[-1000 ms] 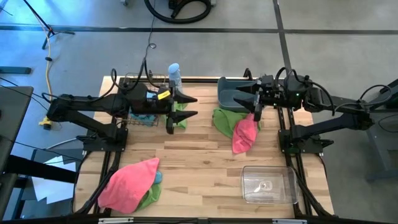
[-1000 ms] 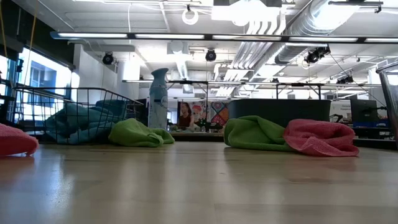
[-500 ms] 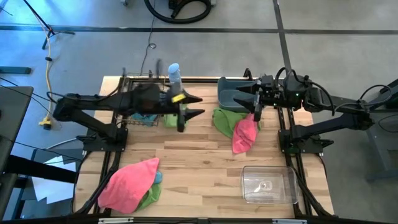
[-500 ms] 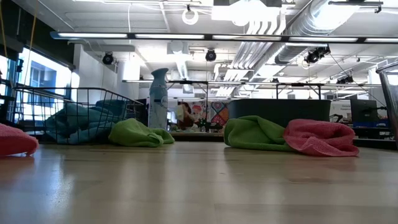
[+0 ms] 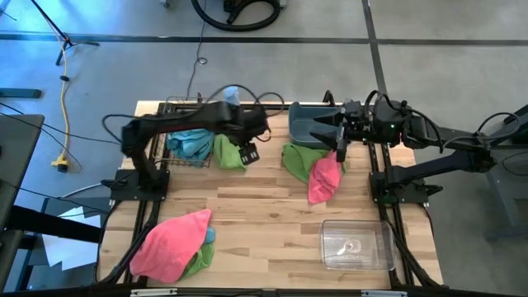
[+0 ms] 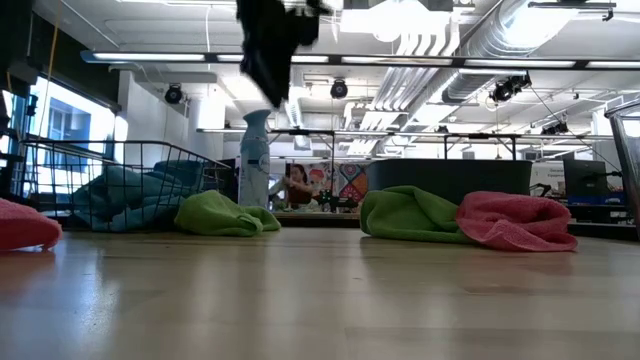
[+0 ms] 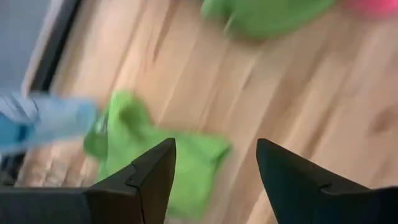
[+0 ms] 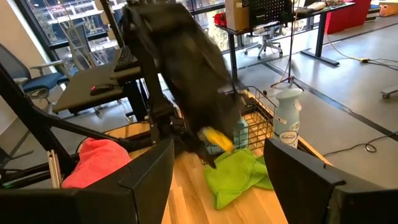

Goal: Sort microfiber towel by color & place in baskets
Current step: Put the top left green towel into the blue bin

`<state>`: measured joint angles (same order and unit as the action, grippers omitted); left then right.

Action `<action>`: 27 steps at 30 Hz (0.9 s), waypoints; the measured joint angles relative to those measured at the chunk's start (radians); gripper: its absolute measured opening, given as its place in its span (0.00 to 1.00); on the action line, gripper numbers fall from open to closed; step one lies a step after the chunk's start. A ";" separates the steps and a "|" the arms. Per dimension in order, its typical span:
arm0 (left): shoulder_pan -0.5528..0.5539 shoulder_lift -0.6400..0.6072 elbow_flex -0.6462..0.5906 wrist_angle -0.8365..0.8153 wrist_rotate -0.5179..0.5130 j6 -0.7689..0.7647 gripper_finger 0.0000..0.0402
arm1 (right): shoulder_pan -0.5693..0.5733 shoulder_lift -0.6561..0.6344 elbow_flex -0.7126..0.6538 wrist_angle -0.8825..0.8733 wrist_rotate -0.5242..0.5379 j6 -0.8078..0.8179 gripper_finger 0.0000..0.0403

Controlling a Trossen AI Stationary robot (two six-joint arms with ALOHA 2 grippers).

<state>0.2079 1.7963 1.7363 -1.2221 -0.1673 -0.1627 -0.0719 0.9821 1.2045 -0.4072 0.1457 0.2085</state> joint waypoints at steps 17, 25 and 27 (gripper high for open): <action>0.077 0.343 0.000 -0.186 -0.065 0.123 0.53 | 0.000 0.000 0.000 -0.010 0.004 0.032 0.61; 0.091 0.360 -0.096 -0.186 -0.083 0.139 0.53 | 0.000 0.000 0.000 -0.024 0.005 0.057 0.61; 0.094 0.360 -0.136 -0.151 -0.083 0.141 0.53 | 0.000 0.000 0.000 -0.024 0.005 0.056 0.61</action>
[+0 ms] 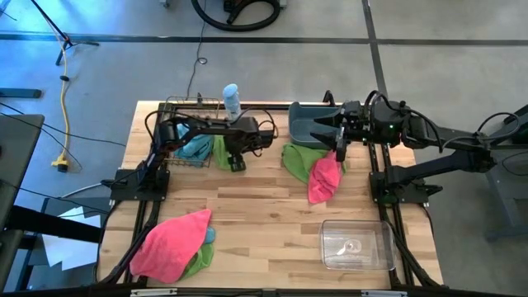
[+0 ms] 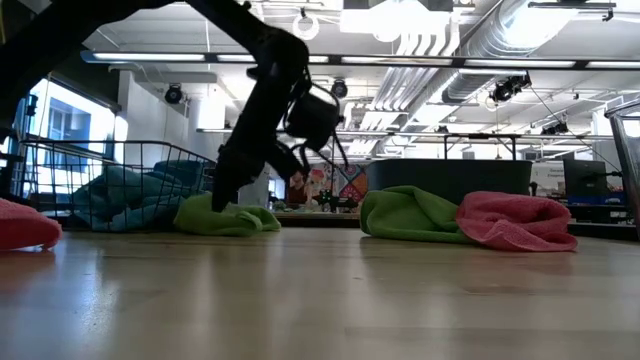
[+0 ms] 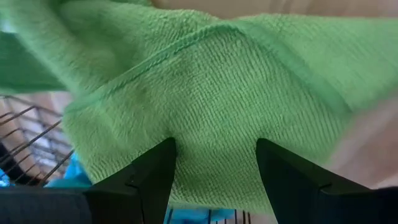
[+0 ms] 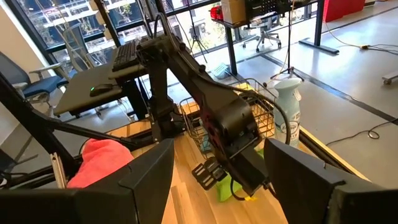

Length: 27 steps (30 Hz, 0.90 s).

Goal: Sort microfiber towel by color & place in baskets
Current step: Put the top left green towel into the blue bin

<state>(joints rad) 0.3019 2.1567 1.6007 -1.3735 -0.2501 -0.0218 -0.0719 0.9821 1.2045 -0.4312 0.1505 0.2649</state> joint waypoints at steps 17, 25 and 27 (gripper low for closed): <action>-0.001 -0.003 -0.083 0.137 0.094 0.099 0.07 | 0.000 0.000 0.000 0.000 0.000 0.000 0.61; 0.008 -0.018 -0.084 0.148 0.183 0.119 0.01 | 0.000 0.000 0.000 0.000 -0.010 0.026 0.61; 0.005 -0.048 -0.084 0.169 0.193 0.129 0.00 | 0.000 0.000 0.000 0.001 -0.010 0.026 0.61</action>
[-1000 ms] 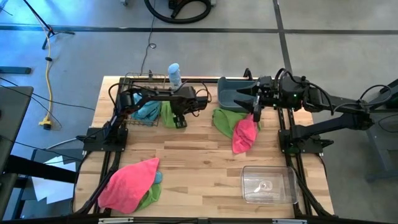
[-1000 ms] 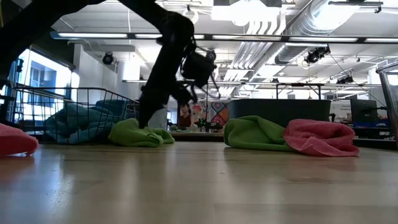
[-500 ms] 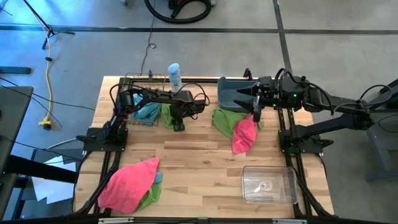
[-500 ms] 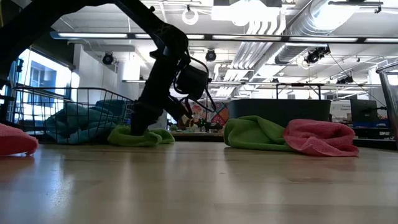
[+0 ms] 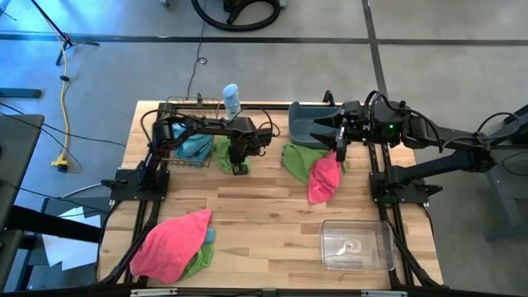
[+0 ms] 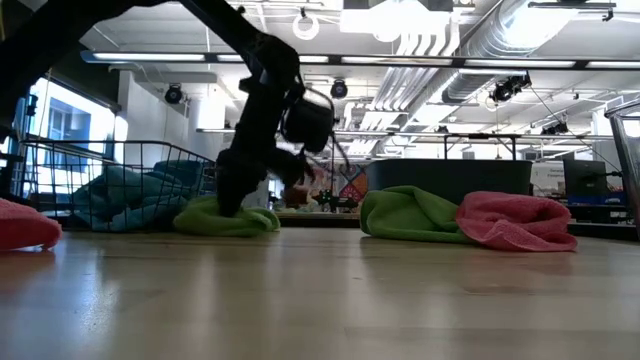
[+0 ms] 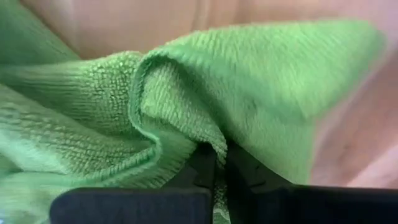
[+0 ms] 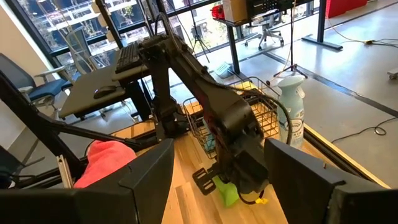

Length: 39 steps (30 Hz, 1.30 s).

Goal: Sort microfiber towel by color & place in baskets
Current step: Put the top left green towel into the blue bin

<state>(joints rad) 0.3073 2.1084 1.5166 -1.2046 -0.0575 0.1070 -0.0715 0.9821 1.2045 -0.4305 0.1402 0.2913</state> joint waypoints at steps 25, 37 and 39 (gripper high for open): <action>-0.080 -0.773 0.002 0.617 0.067 0.072 0.00 | 0.000 0.036 0.000 0.181 -0.059 0.000 0.61; -0.116 -0.801 0.002 0.667 0.044 0.045 0.00 | 0.000 0.138 0.000 0.178 -0.134 -0.067 0.61; -0.130 -0.801 0.002 0.703 0.056 0.052 0.00 | 0.000 0.151 0.000 0.168 -0.134 -0.074 0.61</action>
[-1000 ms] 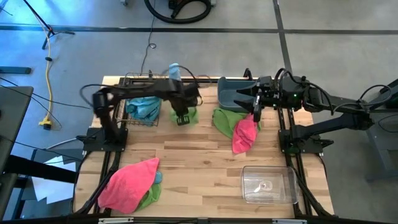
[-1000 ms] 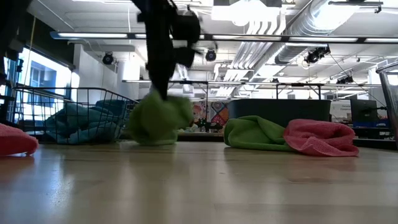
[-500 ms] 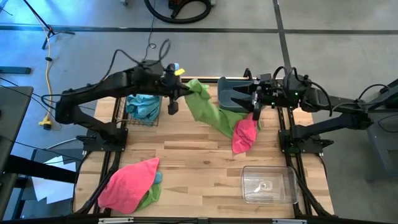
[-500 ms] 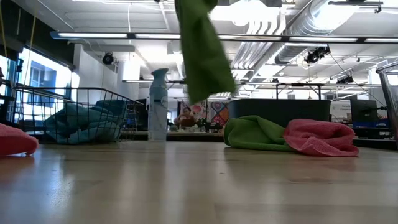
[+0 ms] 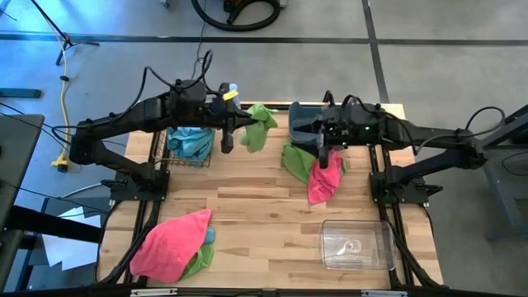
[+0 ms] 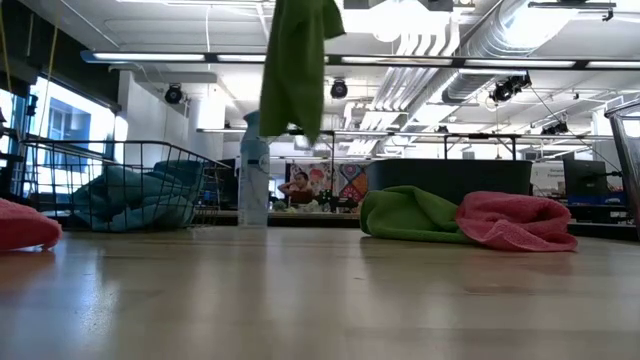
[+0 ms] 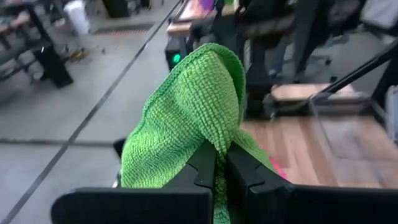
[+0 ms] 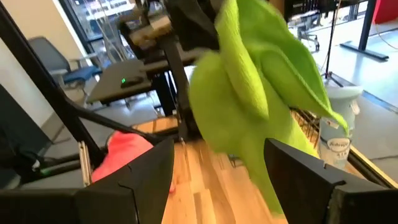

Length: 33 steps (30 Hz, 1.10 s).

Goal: Sort microfiber towel by color & place in baskets
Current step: Put the top left green towel into the blue bin

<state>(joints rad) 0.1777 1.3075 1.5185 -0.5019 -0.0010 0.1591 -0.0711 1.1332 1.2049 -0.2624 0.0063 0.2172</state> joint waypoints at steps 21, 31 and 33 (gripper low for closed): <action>-0.068 -0.006 0.108 0.116 0.209 -0.001 0.00 | 0.006 0.111 0.000 0.156 -0.177 -0.067 0.61; -0.070 0.029 0.109 0.211 0.256 -0.011 0.00 | 0.027 0.175 0.000 0.236 -0.112 -0.157 0.61; -0.070 0.027 0.109 0.211 0.258 -0.023 0.00 | 0.026 0.172 0.000 0.238 -0.108 -0.160 0.61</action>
<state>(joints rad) 0.1081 1.3347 1.6277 -0.2907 0.2573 0.1357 -0.0448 1.3056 1.2049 -0.0242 -0.1020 0.0569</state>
